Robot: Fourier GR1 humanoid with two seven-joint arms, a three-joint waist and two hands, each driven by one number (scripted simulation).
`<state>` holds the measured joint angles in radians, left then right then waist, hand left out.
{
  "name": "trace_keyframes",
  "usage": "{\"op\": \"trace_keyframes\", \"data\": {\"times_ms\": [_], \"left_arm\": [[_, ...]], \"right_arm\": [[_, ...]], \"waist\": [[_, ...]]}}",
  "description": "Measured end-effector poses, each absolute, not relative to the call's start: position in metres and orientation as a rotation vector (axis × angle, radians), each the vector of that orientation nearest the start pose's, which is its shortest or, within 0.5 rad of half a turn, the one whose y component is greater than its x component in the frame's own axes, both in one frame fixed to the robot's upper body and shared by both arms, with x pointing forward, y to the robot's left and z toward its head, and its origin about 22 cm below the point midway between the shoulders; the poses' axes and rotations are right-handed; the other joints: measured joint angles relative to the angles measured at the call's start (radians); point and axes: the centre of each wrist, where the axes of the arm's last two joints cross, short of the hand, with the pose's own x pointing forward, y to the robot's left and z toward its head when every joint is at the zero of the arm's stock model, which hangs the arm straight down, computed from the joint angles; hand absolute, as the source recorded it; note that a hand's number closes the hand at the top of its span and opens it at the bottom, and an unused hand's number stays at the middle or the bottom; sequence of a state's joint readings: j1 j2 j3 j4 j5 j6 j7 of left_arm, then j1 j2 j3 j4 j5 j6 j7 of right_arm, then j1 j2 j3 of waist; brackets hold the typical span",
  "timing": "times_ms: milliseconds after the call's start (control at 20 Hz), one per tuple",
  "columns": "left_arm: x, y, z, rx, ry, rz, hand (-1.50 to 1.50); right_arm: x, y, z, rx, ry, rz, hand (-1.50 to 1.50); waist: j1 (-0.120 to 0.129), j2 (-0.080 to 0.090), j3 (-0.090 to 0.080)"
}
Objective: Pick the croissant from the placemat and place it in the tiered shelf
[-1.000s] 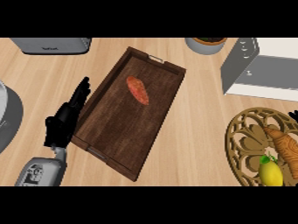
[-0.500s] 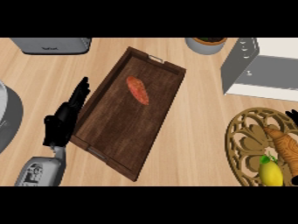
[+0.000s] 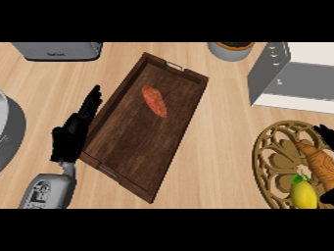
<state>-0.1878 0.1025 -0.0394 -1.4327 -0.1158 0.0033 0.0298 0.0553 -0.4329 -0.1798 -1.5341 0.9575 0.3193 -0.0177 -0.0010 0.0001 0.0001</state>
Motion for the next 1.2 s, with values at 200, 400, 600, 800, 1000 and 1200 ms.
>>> {"op": "trace_keyframes", "data": {"times_ms": [200,400,600,800,1000,1200], "left_arm": [[0.282,0.228,0.019,0.108,-1.568,-0.258,0.0],[0.282,0.223,0.02,0.107,-1.573,-0.257,0.0],[0.283,0.219,0.02,0.103,-1.57,-0.255,0.0],[0.282,0.223,0.019,0.107,-1.573,-0.25,0.0],[0.278,0.228,0.018,0.107,-1.569,-0.249,0.0],[0.278,0.225,0.016,0.101,-1.57,-0.258,0.0]], "right_arm": [[0.219,-0.375,0.028,-0.901,-0.963,1.086,-1.5],[0.216,-0.382,0.019,-0.891,-0.947,1.102,1.5],[0.22,-0.382,0.019,-0.891,-0.926,1.168,1.5],[0.22,-0.384,0.017,-0.924,-0.947,1.22,1.5],[0.222,-0.351,0.013,-0.92,-0.969,1.184,1.5],[0.234,-0.281,0.008,-0.892,-0.973,1.072,1.5]], "waist": [[0.0,0.0,0.0],[0.0,-0.001,0.0],[0.0,-0.001,-0.003],[-0.001,-0.002,-0.005],[-0.003,-0.004,-0.008],[0.0,-0.006,-0.018]]}}
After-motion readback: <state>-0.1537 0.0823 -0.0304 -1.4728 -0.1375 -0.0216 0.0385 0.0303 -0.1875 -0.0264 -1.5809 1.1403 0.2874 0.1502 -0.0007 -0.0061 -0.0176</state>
